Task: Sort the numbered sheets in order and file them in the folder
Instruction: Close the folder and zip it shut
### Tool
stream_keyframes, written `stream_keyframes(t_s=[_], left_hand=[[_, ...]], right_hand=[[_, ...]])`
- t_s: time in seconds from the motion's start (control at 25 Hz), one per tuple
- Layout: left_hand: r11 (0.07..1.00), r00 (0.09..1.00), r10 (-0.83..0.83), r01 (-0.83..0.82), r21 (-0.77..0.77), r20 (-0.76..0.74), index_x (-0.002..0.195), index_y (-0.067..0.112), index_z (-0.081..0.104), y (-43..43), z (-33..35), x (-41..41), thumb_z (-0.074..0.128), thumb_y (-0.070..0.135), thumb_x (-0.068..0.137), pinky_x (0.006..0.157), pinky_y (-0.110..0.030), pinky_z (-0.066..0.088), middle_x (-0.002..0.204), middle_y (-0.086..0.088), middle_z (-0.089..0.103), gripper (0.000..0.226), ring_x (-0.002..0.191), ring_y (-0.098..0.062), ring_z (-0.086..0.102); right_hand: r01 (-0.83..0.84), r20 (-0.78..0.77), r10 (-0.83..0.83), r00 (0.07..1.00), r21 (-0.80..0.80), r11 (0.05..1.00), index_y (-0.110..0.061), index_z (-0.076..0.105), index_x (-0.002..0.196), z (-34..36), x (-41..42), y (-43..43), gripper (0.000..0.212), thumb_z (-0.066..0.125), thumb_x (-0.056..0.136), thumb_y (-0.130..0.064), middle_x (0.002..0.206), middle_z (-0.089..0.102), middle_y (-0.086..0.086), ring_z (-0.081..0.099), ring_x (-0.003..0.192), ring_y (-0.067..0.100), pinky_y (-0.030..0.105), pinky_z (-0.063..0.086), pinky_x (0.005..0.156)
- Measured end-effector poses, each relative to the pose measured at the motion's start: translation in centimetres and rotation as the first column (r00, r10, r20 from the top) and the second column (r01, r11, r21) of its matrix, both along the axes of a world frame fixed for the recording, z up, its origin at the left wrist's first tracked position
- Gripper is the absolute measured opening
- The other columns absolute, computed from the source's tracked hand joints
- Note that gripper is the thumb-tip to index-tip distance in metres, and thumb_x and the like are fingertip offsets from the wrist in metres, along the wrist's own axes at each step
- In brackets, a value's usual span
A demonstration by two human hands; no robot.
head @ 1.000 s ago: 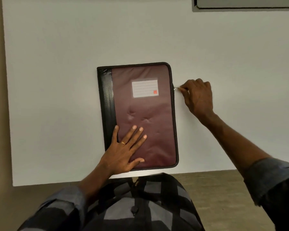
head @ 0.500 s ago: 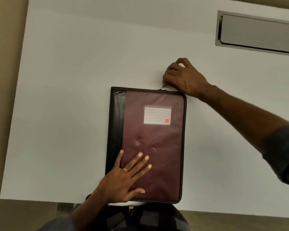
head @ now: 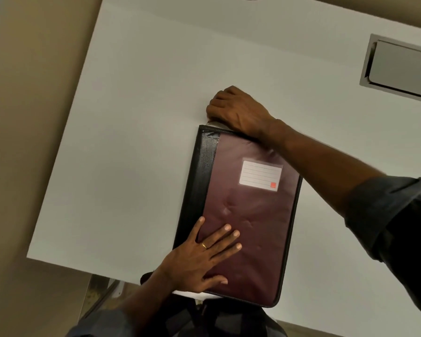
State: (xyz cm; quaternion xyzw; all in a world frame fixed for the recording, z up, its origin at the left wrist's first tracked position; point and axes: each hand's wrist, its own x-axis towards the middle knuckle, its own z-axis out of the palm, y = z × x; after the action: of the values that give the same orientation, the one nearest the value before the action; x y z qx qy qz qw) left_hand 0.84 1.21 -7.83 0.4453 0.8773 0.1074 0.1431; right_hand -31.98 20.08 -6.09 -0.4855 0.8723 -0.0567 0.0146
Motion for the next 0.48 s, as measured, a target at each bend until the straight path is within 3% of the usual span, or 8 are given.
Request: stream_keyframes(t_s=[0.2,0.28,0.4,0.48], left_hand=[[1.0,1.0,0.01,-0.009,0.021,-0.022,0.162,0.022,0.021,0.1,0.0,0.2,0.038,0.068,0.1,0.116,-0.073,0.018,0.171,-0.003,0.012,0.079,0.158,-0.024,0.009],[1.0,0.999,0.009,-0.008,0.025,-0.033,0.163,0.023,0.02,0.1,-0.1,0.2,0.037,0.067,0.101,0.116,-0.073,0.017,0.171,-0.003,0.01,0.078,0.158,-0.024,0.008],[0.999,0.999,0.017,-0.016,0.029,-0.043,0.163,0.023,0.018,0.1,0.1,0.1,0.035,0.066,0.102,0.117,-0.072,0.015,0.171,-0.002,0.008,0.077,0.158,-0.023,0.006],[1.0,0.999,0.02,-0.019,0.023,-0.04,0.163,0.023,0.018,0.1,0.4,0.3,0.034,0.066,0.103,0.118,-0.071,0.014,0.171,-0.002,0.007,0.075,0.158,-0.023,0.004]], right_hand=[[0.09,-0.019,-0.09,0.996,0.011,0.996,-0.019,0.064,0.106,0.6,1.1,-1.3,0.033,0.034,0.107,-0.033,0.102,0.071,0.0,0.061,0.098,0.026,0.037,0.039,0.092],[0.216,0.057,-0.213,0.975,-0.055,0.975,-0.019,0.068,0.111,0.8,2.2,-1.5,0.028,0.042,0.106,-0.028,0.102,0.074,0.0,0.065,0.091,0.028,0.037,0.042,0.092],[0.565,0.229,-0.52,0.823,-0.234,0.791,-0.015,0.072,0.116,1.4,7.2,0.7,0.025,0.052,0.102,-0.02,0.108,0.077,0.005,0.07,0.093,0.032,0.037,0.049,0.087],[0.735,0.308,-0.668,0.678,-0.263,0.625,-0.008,0.068,0.125,1.2,13.2,3.0,0.028,0.057,0.101,-0.017,0.128,0.069,0.012,0.064,0.116,0.033,0.04,0.048,0.1]])
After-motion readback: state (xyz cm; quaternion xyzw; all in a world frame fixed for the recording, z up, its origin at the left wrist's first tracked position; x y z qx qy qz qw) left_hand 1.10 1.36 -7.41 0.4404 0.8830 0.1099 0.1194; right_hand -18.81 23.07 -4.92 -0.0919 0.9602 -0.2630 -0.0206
